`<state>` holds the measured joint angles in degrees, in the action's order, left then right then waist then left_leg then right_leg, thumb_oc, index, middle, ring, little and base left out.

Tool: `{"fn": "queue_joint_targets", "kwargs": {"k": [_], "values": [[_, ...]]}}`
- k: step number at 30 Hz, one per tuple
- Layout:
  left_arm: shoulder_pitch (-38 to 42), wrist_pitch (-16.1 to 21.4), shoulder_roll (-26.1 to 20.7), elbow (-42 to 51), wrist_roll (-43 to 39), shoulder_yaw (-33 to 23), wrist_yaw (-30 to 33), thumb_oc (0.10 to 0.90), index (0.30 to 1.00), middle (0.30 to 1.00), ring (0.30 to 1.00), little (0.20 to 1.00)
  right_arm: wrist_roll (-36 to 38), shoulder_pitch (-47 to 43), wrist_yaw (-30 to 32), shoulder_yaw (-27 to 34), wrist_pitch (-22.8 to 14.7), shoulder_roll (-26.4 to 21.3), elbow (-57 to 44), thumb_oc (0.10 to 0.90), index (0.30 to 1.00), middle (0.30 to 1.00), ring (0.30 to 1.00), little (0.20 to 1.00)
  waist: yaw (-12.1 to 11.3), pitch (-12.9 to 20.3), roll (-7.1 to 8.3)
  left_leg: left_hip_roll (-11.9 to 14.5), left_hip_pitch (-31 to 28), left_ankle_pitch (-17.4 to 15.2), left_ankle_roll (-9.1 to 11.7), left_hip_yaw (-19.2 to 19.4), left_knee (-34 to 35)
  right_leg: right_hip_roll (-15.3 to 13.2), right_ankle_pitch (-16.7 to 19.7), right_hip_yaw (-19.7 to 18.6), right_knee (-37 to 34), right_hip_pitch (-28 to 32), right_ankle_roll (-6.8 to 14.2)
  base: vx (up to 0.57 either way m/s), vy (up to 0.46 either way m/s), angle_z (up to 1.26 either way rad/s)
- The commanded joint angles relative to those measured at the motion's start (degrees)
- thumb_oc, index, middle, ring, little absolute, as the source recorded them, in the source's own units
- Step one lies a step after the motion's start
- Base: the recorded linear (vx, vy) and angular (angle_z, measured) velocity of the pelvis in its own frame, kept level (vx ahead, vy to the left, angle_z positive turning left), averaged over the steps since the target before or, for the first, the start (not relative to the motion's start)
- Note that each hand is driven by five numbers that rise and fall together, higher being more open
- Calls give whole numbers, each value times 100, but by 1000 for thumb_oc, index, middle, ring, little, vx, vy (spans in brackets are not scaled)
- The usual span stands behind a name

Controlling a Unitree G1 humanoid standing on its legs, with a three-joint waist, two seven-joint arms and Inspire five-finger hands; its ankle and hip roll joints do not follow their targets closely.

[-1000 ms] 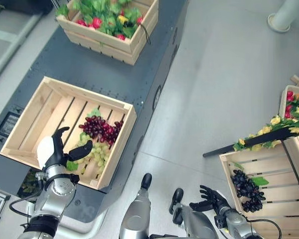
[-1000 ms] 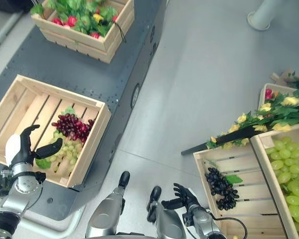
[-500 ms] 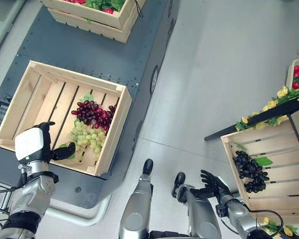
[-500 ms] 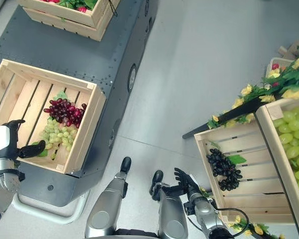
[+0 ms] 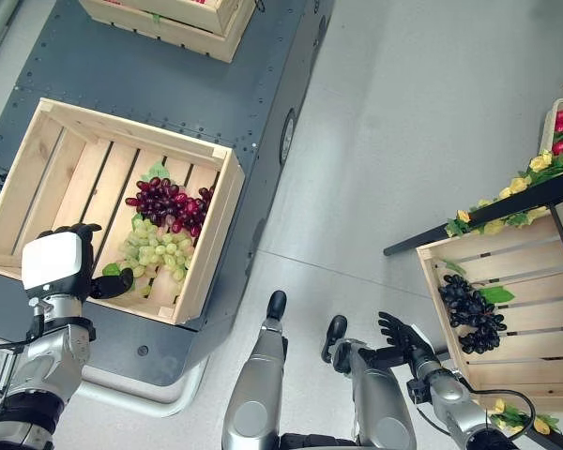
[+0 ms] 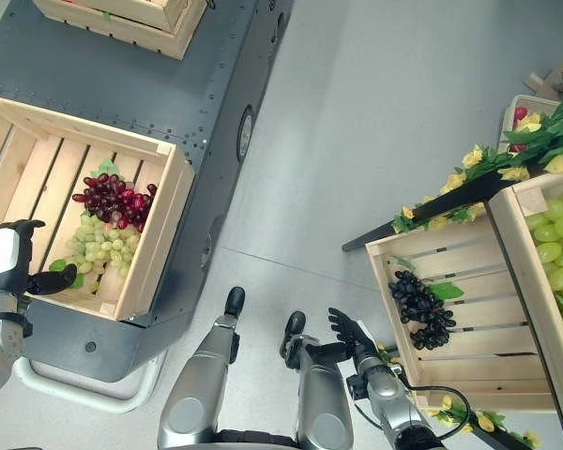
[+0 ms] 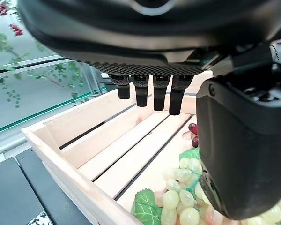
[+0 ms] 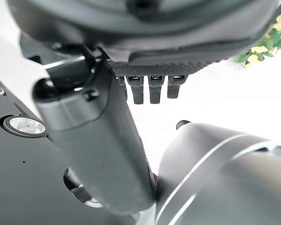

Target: Pick up the fruits from the basket on one side to the basket on the other side

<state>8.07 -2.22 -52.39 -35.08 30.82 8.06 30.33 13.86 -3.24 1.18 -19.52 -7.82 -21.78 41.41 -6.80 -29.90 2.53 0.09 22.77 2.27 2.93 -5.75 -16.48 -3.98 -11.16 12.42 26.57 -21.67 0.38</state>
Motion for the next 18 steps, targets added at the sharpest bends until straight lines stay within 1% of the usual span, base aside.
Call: {"fn": "queue_joint_targets", "kwargs": {"k": [1, 3, 6, 9, 14, 18], "values": [[178, -71, -611, -94, 236, -291, -54, 800, 900, 900, 900, 900, -138, 269, 263, -170, -114, -340, -238, 800, 900, 900, 900, 900, 181, 11, 78, -389, 313, -567, -328, 689, -590, 405, 168, -123, -404, 419, -67, 0, 0, 0], [299, -31, -657, -162, 377, -196, -190, 800, 900, 900, 900, 900, -143, 250, 281, -196, -97, -337, -247, 800, 900, 900, 900, 900, 196, 11, 116, -369, 359, -560, -330, 707, -597, 421, 181, -126, -409, 388, -62, 0, 0, 0], [506, -67, -790, -113, 342, -21, -293, 800, 900, 900, 900, 900, -130, 230, 288, -242, -71, -340, -287, 800, 900, 900, 900, 900, 224, 11, 158, -340, 431, -562, -333, 721, -618, 447, 177, -132, -391, 331, -69, 2, -1, 2], [737, 62, -942, -140, 337, 102, -323, 800, 900, 900, 900, 900, -100, 222, 271, -284, -93, -332, -306, 800, 900, 900, 900, 900, 244, 11, 218, -306, 480, -576, -334, 744, -641, 468, 180, -129, -400, 311, -66, 7, -7, 1], [1006, 99, -1004, -181, 379, 300, -333, 800, 900, 900, 900, 900, -8, 177, 270, -341, -99, -295, -347, 800, 900, 900, 900, 900, 251, 11, 308, -274, 559, -581, -331, 747, -667, 505, 190, -131, -403, 267, -56, 2, -3, -1], [1102, 62, -937, -278, 471, 436, -388, 800, 900, 900, 900, 900, 9, 160, 264, -348, -85, -251, -338, 800, 900, 900, 900, 900, 267, 11, 336, -256, 579, -579, -320, 743, -681, 523, 195, -140, -405, 269, -53, 0, 0, 0]]}}
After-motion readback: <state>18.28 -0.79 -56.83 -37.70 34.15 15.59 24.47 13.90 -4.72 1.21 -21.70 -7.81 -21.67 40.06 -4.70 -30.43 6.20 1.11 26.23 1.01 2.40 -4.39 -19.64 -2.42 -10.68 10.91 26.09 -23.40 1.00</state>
